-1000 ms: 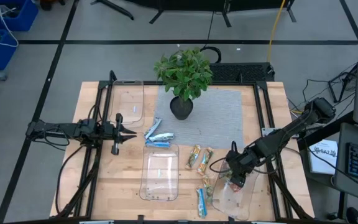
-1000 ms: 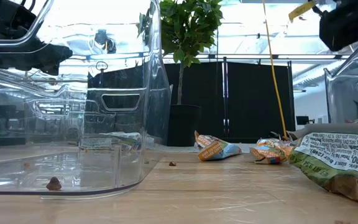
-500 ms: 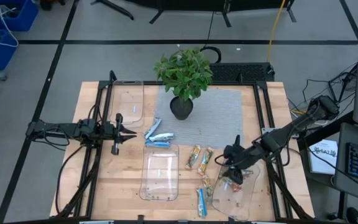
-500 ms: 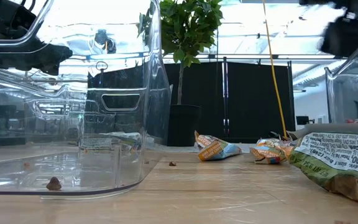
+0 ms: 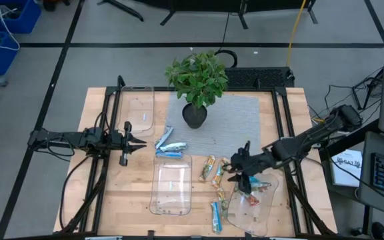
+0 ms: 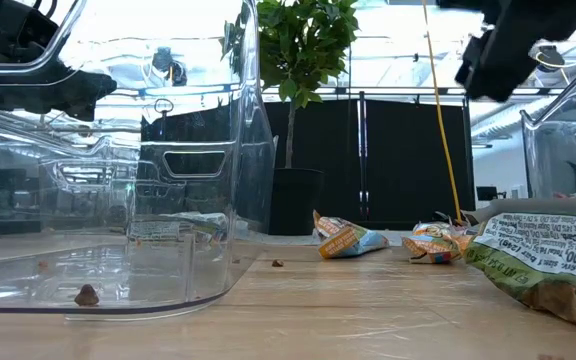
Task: Pick and place Granola Bars by type
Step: Adjust the bottom right transparent bin on the table
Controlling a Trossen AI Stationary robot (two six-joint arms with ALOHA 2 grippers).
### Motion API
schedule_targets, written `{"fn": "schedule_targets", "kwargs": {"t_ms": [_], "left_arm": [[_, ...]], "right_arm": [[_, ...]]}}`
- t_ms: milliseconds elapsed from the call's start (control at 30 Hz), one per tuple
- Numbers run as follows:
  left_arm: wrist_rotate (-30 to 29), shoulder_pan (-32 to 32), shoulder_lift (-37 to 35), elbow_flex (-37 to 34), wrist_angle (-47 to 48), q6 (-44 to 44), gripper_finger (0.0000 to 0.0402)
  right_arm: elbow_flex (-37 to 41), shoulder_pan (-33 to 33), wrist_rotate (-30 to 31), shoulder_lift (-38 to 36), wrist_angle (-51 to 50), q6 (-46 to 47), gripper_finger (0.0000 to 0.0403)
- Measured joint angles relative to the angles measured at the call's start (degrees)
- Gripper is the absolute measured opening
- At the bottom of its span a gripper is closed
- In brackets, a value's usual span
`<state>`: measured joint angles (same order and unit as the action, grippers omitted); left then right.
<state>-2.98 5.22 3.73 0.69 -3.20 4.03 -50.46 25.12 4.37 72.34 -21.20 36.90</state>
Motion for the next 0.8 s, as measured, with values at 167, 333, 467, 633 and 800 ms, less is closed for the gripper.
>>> {"fn": "schedule_targets", "kwargs": {"t_ms": [167,333,467,633,800], "left_arm": [[0.0,0.0,0.0,0.0,0.0,0.0,0.0058],[0.0,0.0,0.0,0.0,0.0,0.0,0.0058],[0.0,0.0,0.0,0.0,0.0,0.0,0.0058],[0.0,0.0,0.0,0.0,0.0,0.0,0.0058],[0.0,0.0,0.0,0.0,0.0,0.0,0.0058]], "right_arm": [[-2.2,-0.8,-6.1,7.8,2.7,-2.6,0.0013],[-6.7,-0.2,-10.1,13.5,3.3,-2.1,0.0012],[-9.0,-0.2,-16.9,17.1,2.9,0.3,0.0003],[-9.5,0.2,-21.7,18.5,2.4,5.9,0.0001],[-9.5,1.2,-22.7,18.0,-0.3,10.7,0.0]]}}
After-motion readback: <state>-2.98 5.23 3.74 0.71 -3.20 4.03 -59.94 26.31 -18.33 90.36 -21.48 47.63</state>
